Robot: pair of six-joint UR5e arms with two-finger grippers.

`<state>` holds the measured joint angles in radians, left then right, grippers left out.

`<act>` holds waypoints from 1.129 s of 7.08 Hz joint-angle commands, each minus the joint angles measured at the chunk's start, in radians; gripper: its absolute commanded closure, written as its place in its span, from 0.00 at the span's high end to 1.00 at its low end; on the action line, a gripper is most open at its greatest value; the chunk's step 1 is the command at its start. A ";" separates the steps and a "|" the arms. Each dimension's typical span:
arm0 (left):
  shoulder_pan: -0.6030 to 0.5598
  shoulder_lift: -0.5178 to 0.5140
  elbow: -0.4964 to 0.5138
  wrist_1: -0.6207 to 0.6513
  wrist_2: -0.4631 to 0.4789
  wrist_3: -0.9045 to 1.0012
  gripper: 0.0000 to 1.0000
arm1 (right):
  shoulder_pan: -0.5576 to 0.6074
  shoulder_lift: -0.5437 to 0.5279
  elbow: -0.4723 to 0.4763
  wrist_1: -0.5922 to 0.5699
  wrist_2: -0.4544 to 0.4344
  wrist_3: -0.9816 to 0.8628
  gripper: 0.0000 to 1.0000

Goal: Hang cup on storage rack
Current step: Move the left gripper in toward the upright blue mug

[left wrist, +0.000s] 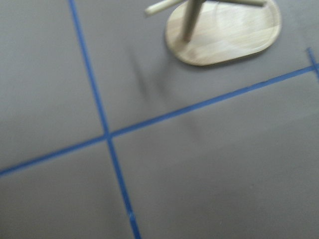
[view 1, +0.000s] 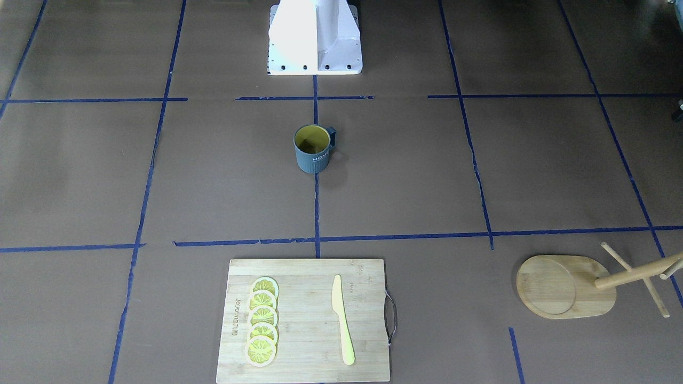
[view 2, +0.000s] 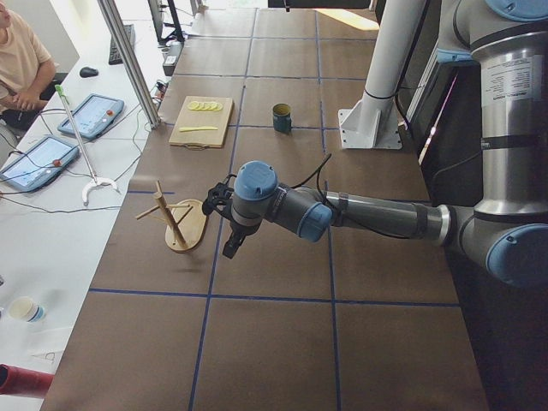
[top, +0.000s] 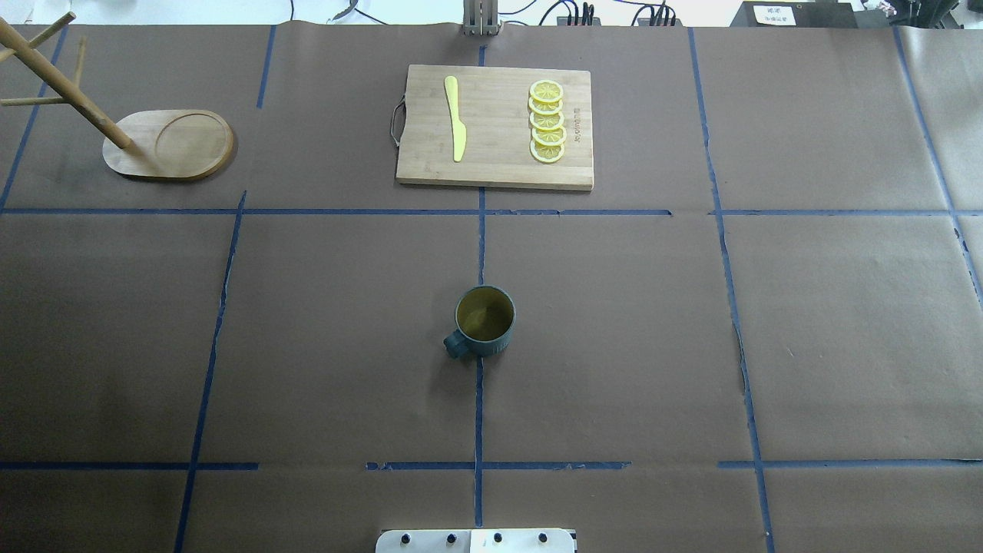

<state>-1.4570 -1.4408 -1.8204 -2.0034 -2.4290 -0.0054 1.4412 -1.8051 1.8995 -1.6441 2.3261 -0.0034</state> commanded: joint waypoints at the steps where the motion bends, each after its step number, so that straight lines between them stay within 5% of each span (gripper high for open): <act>1: 0.172 0.000 0.006 -0.340 -0.016 -0.196 1.00 | 0.001 0.001 0.003 0.001 0.015 0.000 1.00; 2: 0.260 -0.013 0.007 -0.473 -0.009 -0.309 1.00 | 0.001 0.003 0.003 0.001 0.015 0.000 1.00; 4: 0.457 -0.058 -0.002 -0.652 0.184 -0.420 0.99 | 0.001 0.003 0.004 0.001 0.015 0.002 1.00; 6: 0.730 -0.125 -0.002 -0.789 0.467 -0.502 0.99 | 0.001 0.003 0.004 0.001 0.015 0.002 1.00; 8: 1.014 -0.234 0.009 -0.791 0.812 -0.490 0.99 | 0.001 0.003 0.004 0.001 0.013 0.000 1.00</act>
<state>-0.6122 -1.6092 -1.8195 -2.7837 -1.8190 -0.4953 1.4420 -1.8024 1.9037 -1.6428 2.3406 -0.0027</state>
